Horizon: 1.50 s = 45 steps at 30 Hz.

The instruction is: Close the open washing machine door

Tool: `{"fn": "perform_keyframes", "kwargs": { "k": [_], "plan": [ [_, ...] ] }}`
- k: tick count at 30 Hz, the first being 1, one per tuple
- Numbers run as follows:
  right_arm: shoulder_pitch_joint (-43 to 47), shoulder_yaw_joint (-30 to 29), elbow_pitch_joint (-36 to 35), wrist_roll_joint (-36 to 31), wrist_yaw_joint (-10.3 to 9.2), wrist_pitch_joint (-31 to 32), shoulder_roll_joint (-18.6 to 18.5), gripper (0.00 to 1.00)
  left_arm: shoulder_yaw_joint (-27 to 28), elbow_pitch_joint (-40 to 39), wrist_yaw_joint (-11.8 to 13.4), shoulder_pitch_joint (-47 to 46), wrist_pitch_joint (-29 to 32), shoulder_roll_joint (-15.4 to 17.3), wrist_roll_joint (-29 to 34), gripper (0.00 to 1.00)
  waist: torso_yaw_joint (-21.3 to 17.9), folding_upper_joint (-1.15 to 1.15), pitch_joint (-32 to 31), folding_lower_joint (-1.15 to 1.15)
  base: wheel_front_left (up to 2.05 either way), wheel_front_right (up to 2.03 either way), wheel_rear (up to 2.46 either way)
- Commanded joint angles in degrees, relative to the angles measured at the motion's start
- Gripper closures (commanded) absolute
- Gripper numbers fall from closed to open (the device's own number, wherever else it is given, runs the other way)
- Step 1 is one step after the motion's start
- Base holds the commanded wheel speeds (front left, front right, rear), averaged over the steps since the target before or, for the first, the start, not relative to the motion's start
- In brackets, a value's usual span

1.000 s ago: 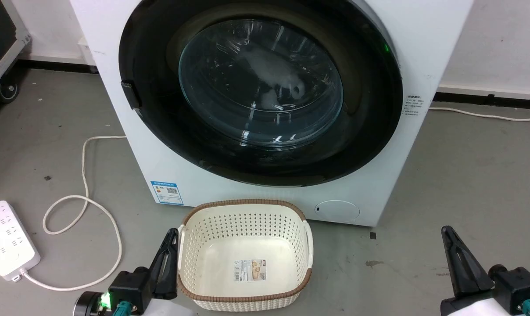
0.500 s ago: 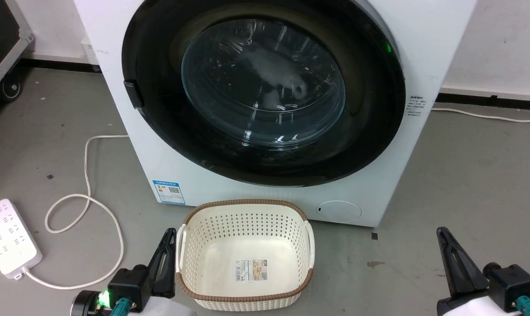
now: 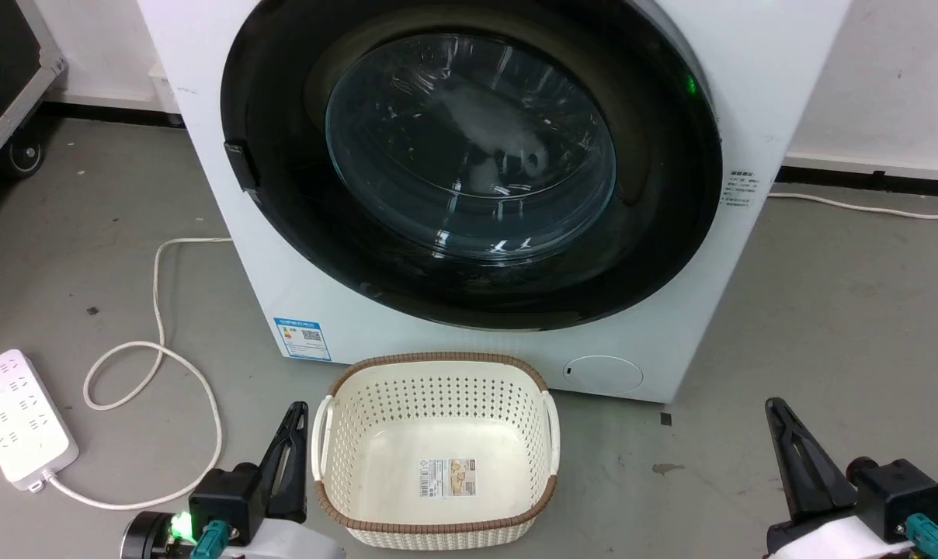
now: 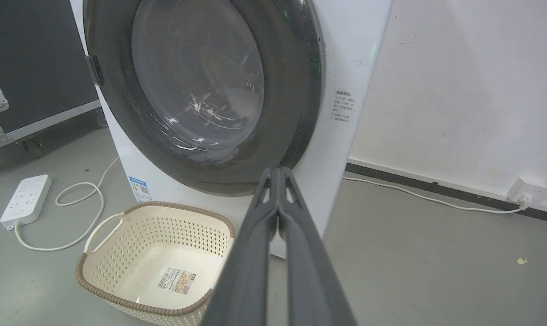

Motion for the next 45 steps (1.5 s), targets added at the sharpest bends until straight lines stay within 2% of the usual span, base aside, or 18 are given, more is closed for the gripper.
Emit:
{"fn": "perform_keyframes", "kwargs": {
  "k": [1, 45],
  "plan": [
    [-0.8, 0.2, -0.3, 0.0, -0.02, 0.4, 0.3, 1.00, 0.3, -0.3, 0.3, -0.7, 0.2, -0.2, 0.4, 1.00, 0.0, 0.00, 0.0, 0.00, 0.00, 0.00, 0.00],
    [-2.4, 2.0, -0.7, 0.0, -0.03, 5.6, 0.9, 1.00, 2.6, -1.7, 0.7, -1.6, 5.4, -0.6, 2.4, 1.00, 1.2, 0.00, -0.1, 0.00, 0.00, 0.00, 0.00]
  ]
}}
